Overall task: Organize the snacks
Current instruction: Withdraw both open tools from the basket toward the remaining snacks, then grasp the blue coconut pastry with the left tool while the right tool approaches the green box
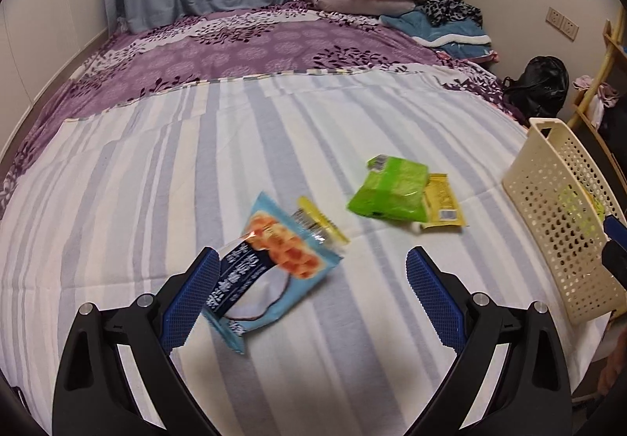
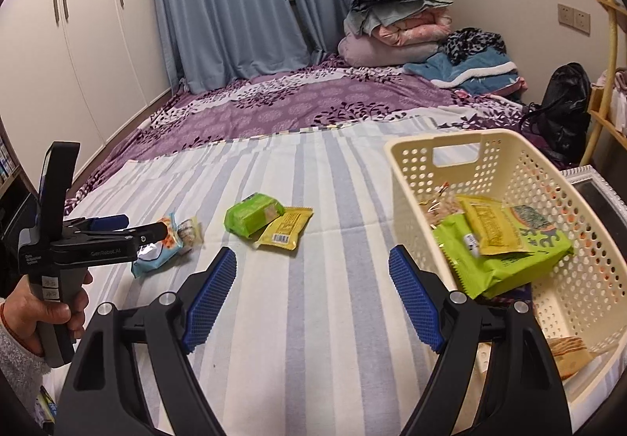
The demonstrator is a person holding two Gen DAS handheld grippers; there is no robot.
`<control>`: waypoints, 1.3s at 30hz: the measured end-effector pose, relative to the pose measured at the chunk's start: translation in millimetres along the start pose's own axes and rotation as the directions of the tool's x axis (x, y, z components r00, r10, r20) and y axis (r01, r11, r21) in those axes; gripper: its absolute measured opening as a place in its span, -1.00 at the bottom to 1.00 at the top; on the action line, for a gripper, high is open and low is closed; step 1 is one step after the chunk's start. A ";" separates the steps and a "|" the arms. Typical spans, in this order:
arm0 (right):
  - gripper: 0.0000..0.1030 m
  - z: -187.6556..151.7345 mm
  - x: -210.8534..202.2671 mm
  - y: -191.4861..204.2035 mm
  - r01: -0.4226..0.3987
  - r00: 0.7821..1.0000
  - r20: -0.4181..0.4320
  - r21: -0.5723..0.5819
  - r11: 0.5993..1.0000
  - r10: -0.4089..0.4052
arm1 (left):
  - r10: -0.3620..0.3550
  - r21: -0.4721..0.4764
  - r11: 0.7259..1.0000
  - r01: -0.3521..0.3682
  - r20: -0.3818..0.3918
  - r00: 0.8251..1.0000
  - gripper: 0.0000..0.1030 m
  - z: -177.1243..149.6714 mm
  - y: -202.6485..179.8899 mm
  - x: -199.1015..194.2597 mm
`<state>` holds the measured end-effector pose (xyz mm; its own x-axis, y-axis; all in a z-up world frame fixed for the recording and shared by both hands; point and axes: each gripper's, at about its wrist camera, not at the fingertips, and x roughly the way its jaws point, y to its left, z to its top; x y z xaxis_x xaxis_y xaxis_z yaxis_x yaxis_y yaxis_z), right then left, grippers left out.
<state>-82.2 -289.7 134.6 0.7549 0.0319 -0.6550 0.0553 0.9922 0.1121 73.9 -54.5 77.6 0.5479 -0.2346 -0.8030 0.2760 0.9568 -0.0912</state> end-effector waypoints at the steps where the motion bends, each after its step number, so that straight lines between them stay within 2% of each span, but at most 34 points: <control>1: 0.55 -0.5 2.1 2.2 -0.002 1.000 -0.006 -0.003 1.000 0.002 | 0.001 0.000 1.000 -0.001 -0.003 1.000 0.89 -1.2 3.3 2.1; 12: 0.55 -4.8 22.9 19.6 -0.014 0.997 -0.074 -0.024 1.000 0.012 | 0.008 0.069 0.998 -0.003 -0.061 0.998 0.89 -15.7 26.9 34.1; 17: 0.55 -6.1 31.5 29.2 -0.027 0.995 -0.098 -0.046 0.999 0.022 | 0.041 0.098 0.995 -0.036 -0.051 0.998 0.89 -16.8 33.7 41.8; 23: 0.55 -6.8 41.7 38.9 -0.036 0.992 -0.125 -0.056 0.998 0.029 | 0.003 0.052 0.999 0.002 -0.081 0.997 0.89 -16.3 49.2 51.5; 30: 0.55 -7.1 56.7 45.5 -0.050 0.986 -0.162 -0.061 0.997 0.039 | -0.020 0.075 0.997 0.027 -0.097 0.995 0.89 -19.4 52.8 62.3; 32: 0.55 -6.6 61.8 46.5 -0.047 0.984 -0.172 -0.060 0.997 0.036 | -0.034 0.069 0.997 0.040 -0.090 0.995 0.81 -19.5 55.1 62.7; 34: 0.55 -7.8 66.9 47.6 -0.048 0.983 -0.181 -0.060 0.997 0.036 | -0.062 0.053 0.996 0.066 -0.082 0.995 0.60 -20.1 57.2 60.6; 36: 0.55 -7.9 72.4 48.8 -0.048 0.981 -0.189 -0.059 0.997 0.036 | -0.072 0.043 0.996 0.075 -0.075 0.995 0.48 -20.5 58.3 57.7; 39: 0.55 -5.4 82.1 51.4 -0.044 0.981 -0.194 -0.067 0.997 0.030 | -0.071 0.033 0.997 0.073 -0.055 0.996 0.43 -23.5 60.4 51.3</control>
<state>-20.9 -235.4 82.6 0.6155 0.0846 -0.7836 -0.0217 0.9957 0.0904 100.1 -4.7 17.1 0.4826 -0.2923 -0.8257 0.3414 0.9309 -0.1300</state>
